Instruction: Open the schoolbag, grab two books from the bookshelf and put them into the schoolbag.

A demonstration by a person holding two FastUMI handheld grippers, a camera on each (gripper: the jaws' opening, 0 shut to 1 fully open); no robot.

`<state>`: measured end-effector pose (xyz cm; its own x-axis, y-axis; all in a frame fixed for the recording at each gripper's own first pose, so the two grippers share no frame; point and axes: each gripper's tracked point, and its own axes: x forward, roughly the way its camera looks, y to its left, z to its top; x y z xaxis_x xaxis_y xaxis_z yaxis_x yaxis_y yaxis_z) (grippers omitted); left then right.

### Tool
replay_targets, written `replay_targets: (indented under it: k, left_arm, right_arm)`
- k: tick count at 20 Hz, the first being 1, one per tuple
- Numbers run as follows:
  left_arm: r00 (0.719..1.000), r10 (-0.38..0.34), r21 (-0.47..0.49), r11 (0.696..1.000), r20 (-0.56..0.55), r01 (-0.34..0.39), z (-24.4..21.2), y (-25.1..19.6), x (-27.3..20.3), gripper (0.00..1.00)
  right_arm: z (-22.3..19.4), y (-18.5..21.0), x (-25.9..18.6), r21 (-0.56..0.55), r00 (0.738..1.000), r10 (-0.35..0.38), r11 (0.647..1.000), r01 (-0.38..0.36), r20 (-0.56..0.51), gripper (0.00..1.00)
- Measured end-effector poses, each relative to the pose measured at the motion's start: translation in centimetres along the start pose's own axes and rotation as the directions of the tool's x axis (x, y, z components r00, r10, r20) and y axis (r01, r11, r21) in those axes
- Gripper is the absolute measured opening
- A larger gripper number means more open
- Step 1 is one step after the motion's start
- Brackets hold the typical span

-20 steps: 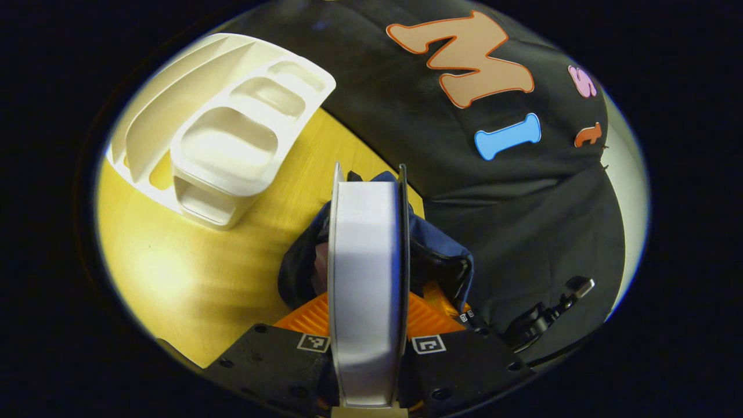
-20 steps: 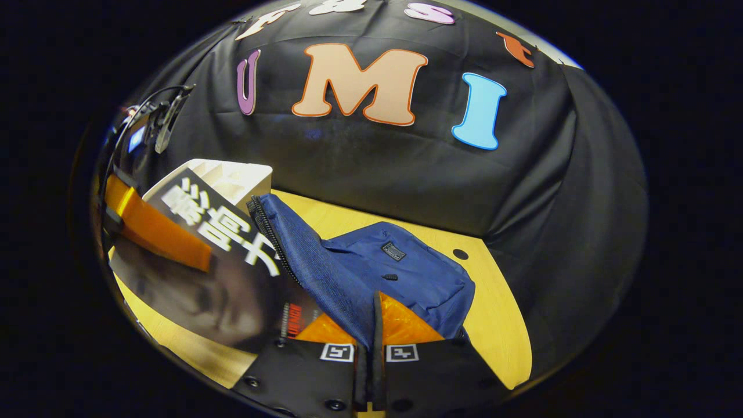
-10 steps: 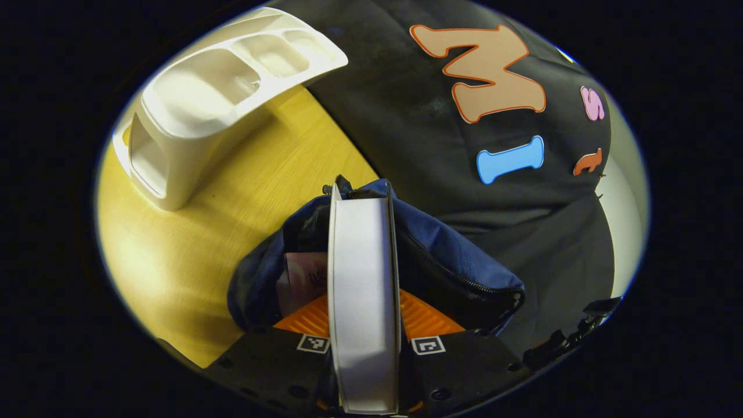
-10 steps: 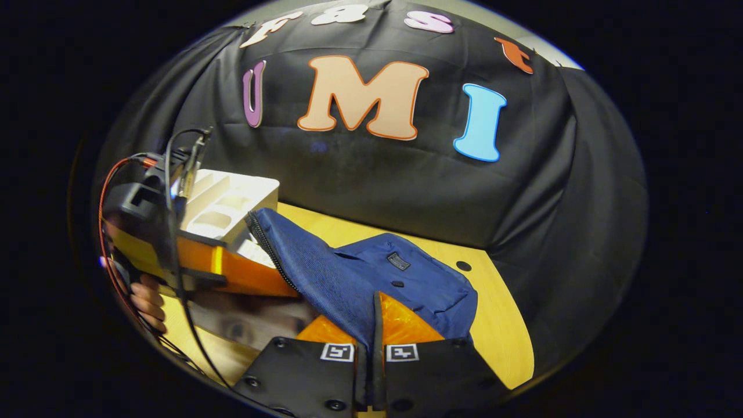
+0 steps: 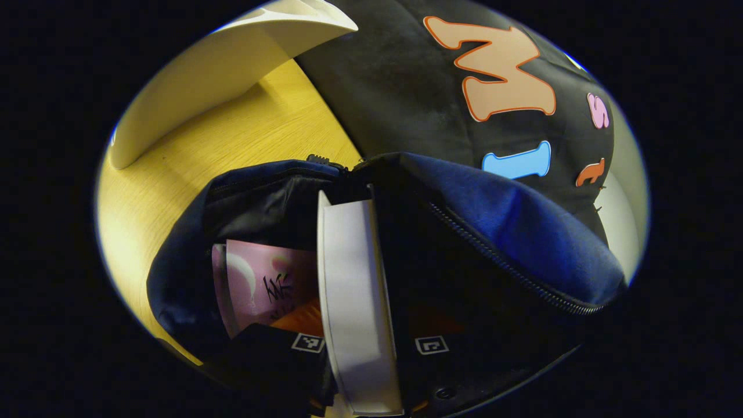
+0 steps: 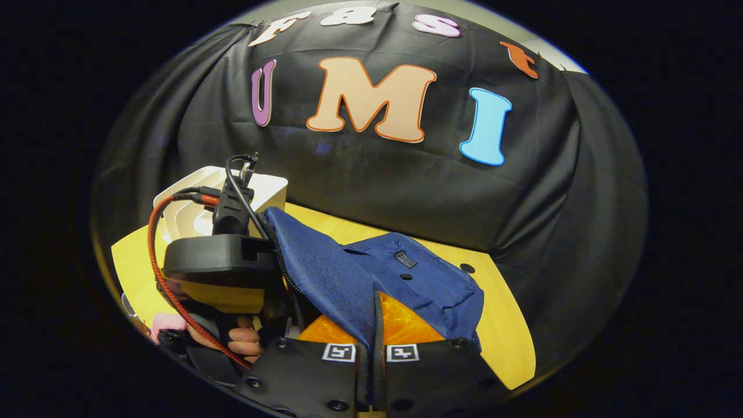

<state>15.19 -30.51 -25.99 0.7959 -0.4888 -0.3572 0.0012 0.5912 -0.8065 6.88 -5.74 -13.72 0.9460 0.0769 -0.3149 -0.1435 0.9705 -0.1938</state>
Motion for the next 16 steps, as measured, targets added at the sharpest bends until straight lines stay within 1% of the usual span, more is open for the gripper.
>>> replay_targets:
  k: [1,2,4,5,6,7,8,9,10,11,12,13,14,16]
  left_arm:
    - [0.999,0.047,0.023,0.999,-0.013,-0.047,-0.2,1.0,0.1,0.49]
    - [0.997,0.073,0.044,0.996,-0.022,-0.072,-0.5,1.4,-0.4,0.57]
    - [0.991,0.131,0.097,0.987,-0.008,-0.129,0.5,2.0,-1.2,0.75]
    - [0.987,0.160,0.135,0.978,0.005,-0.159,0.9,2.3,-1.7,0.72]
    - [0.982,0.187,0.170,0.968,0.011,-0.186,1.2,2.7,-2.4,0.73]
    - [0.978,0.206,0.198,0.959,0.017,-0.205,1.4,2.9,-3.2,0.75]
    - [0.974,0.225,0.213,0.950,0.031,-0.226,1.9,3.1,-4.1,0.77]
    - [0.971,0.235,0.227,0.944,0.049,-0.240,2.4,3.1,-5.1,0.84]
    - [0.967,0.247,0.246,0.935,0.065,-0.256,3.0,3.2,-6.2,0.72]
    - [0.963,0.260,0.267,0.925,0.074,-0.270,3.3,3.4,-7.0,0.81]
    - [0.959,0.272,0.287,0.915,0.081,-0.284,3.6,3.6,-8.1,0.84]
    - [0.953,0.287,0.306,0.903,0.095,-0.303,4.0,3.8,-9.2,0.96]
    - [0.947,0.302,0.331,0.887,0.109,-0.321,4.4,4.1,-10.5,0.92]
    - [0.931,0.340,0.385,0.847,0.135,-0.366,5.1,4.9,-13.2,0.92]
  right_arm:
    - [-0.1,-0.1,0.0,0.010,1.000,0.003,1.000,-0.003,-0.006,0.05]
    - [-0.3,-0.2,0.1,0.027,1.000,0.005,1.000,-0.004,-0.010,0.05]
    - [-0.4,-0.3,0.2,0.055,1.000,0.009,0.998,-0.008,-0.013,0.05]
    - [-0.4,-0.3,0.1,0.058,1.000,0.012,0.998,-0.011,-0.014,0.05]
    - [-0.5,-0.4,0.1,0.052,1.000,0.016,0.999,-0.015,-0.016,0.07]
    - [-0.7,-0.4,0.1,0.050,1.000,0.017,0.999,-0.017,-0.017,0.07]
    - [-0.7,-0.4,0.1,0.052,1.000,0.019,0.998,-0.018,-0.018,0.07]
    - [-0.9,-0.5,0.1,0.054,1.000,0.018,0.998,-0.017,-0.021,0.07]
    - [-1.2,-0.5,0.0,0.055,0.999,0.019,0.998,-0.017,-0.028,0.06]
    - [-1.2,-0.4,0.0,0.054,0.999,0.021,0.998,-0.020,-0.029,0.06]
    - [-1.3,-0.3,-0.1,0.054,0.999,0.025,0.998,-0.023,-0.031,0.06]
    - [-1.5,-0.2,0.0,0.048,0.999,0.028,0.998,-0.027,-0.033,0.06]
    - [-1.5,-0.2,-0.1,0.041,0.999,0.032,0.999,-0.030,-0.034,0.06]
    - [-1.9,0.1,-0.2,0.040,0.998,0.043,0.998,-0.041,-0.039,0.05]
